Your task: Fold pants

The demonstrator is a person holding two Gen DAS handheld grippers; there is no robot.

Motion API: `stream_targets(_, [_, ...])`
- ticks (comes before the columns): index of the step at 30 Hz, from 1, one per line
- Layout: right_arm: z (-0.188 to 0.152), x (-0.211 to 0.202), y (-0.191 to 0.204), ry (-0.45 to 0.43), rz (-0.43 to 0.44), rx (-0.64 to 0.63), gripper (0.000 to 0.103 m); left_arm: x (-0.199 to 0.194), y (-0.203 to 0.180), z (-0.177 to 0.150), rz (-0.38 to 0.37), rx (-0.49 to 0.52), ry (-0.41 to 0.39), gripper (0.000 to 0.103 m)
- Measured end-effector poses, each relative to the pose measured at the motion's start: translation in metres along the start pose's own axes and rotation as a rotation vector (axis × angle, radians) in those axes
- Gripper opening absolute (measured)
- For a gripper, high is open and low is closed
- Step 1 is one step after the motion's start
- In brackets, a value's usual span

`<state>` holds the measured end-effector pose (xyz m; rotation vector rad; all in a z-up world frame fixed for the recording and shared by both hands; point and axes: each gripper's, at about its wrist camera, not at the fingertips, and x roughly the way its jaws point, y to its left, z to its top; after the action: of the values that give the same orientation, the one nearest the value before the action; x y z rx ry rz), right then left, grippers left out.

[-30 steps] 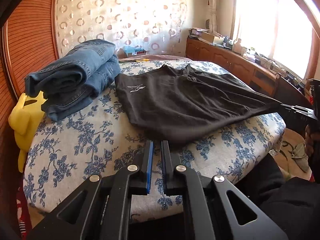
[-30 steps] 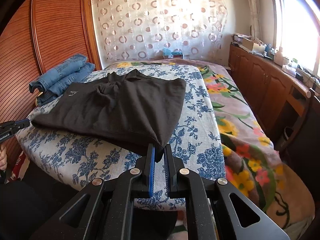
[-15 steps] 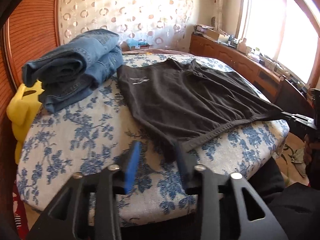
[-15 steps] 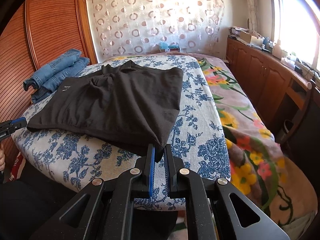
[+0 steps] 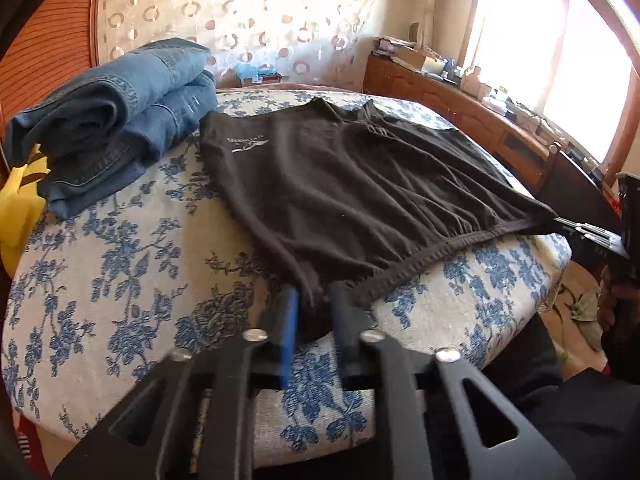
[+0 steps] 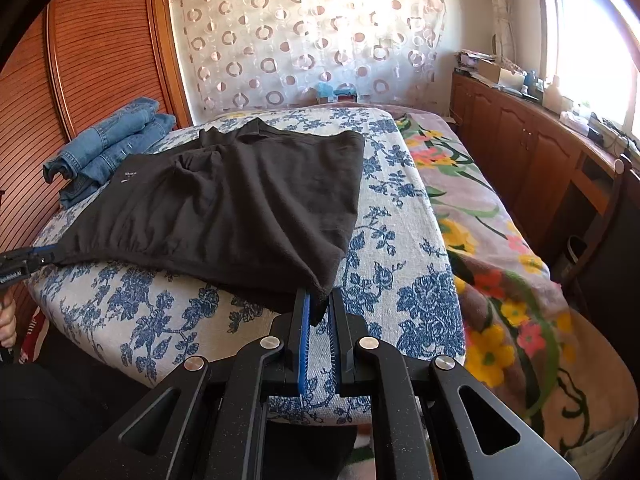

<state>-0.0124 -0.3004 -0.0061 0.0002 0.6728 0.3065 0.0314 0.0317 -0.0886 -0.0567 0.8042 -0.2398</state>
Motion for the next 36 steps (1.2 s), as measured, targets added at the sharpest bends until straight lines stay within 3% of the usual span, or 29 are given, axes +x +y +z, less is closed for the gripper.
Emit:
stream_targets(10, [0.01,-0.006,0.012,-0.041,0.027,-0.023,0.009,-0.014,0.006,-0.005,0.018,-0.01,-0.009,0.01])
stream_targets(15, [0.021,-0.005,0.019,-0.069,0.032,-0.044,0.009,-0.017,0.006,0.001,0.052,0.003,-0.022,0.025])
stream_targets(18, [0.029,-0.003,0.026,-0.088,0.047,-0.062,0.009,-0.02,0.009,0.005,0.061,-0.003,-0.042,0.046])
stream_targets(21, [0.035,0.002,0.035,-0.103,0.067,-0.081,0.009,-0.02,0.013,0.01,0.083,-0.01,-0.051,0.05])
stream_targets(24, [0.039,0.008,0.043,-0.112,0.089,-0.099,0.009,-0.02,0.016,0.014,0.101,-0.009,-0.06,0.079])
stream_targets(36, [0.054,0.029,0.072,-0.126,0.175,-0.17,0.009,-0.02,0.022,0.02,0.133,-0.021,-0.083,0.084])
